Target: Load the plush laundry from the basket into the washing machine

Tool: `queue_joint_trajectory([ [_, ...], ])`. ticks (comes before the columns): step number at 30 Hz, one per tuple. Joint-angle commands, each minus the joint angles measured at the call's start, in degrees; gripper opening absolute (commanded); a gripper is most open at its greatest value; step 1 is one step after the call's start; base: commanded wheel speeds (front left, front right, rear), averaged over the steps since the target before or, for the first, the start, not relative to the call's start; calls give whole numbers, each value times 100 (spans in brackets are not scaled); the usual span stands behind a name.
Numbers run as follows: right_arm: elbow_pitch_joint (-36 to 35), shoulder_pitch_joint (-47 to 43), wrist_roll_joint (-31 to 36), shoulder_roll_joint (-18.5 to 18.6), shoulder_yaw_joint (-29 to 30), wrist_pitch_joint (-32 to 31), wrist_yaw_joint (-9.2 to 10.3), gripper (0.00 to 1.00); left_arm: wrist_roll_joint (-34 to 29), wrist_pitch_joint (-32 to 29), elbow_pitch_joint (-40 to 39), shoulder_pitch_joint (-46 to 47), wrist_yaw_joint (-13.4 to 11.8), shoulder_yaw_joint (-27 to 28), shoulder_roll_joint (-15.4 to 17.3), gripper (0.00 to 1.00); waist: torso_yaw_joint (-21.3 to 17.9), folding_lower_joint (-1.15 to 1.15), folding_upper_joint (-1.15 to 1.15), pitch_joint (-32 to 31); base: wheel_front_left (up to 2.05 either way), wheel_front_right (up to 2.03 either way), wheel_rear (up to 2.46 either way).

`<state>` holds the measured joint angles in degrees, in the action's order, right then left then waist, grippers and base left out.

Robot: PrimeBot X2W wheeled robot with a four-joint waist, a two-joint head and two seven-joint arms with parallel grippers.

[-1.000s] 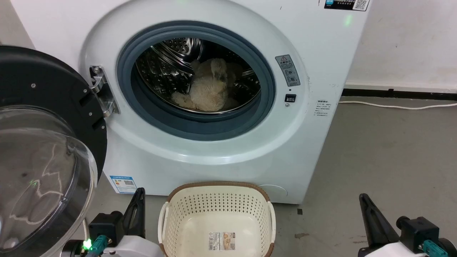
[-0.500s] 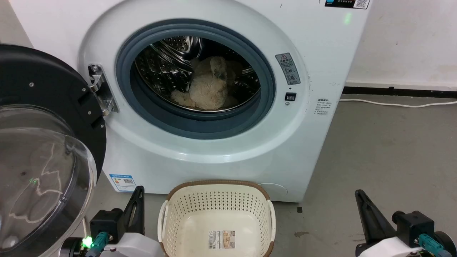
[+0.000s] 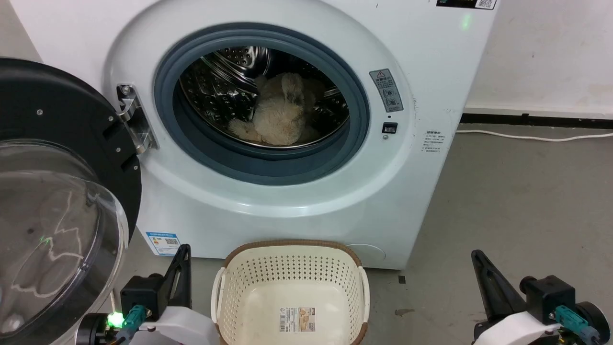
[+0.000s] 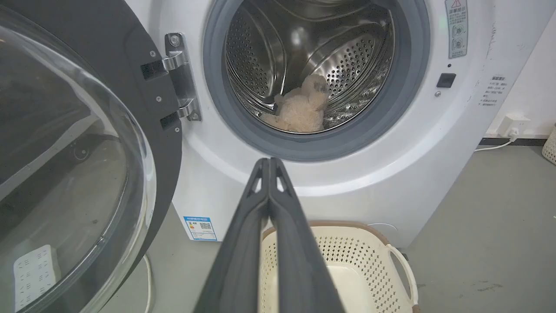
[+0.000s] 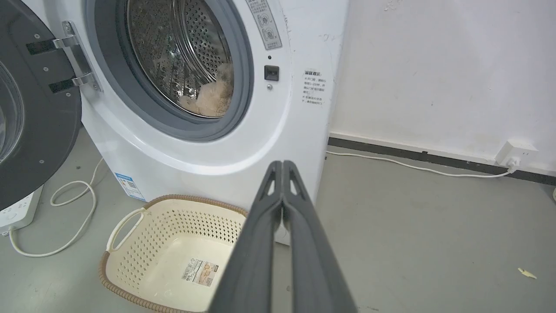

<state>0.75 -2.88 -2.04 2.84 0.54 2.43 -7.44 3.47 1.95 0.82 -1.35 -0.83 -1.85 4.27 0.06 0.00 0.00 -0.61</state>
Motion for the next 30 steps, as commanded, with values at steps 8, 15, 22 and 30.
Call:
queue_joint_trajectory([
  [8, -54, 186, 106, 3, -29, -116, -4, 0, -172, -99, -50, 94, 53, 94, -74, 0, -2, 0, 0, 26, 0, 0, 0],
  [15, -65, 240, 158, 3, -42, -184, -4, 0, -265, -150, -67, 116, 69, 142, -109, 0, -4, 0, 0, 44, 0, 0, 0],
  [22, -75, 288, 204, 4, -54, -243, -5, 0, -347, -195, -82, 135, 83, 185, -139, 0, -6, 0, 0, 61, 0, 0, 0],
  [30, -75, 288, 204, 4, -54, -243, -5, 0, -347, -195, -82, 135, 83, 185, -139, 0, -6, 0, 0, 61, 0, 0, 0],
])
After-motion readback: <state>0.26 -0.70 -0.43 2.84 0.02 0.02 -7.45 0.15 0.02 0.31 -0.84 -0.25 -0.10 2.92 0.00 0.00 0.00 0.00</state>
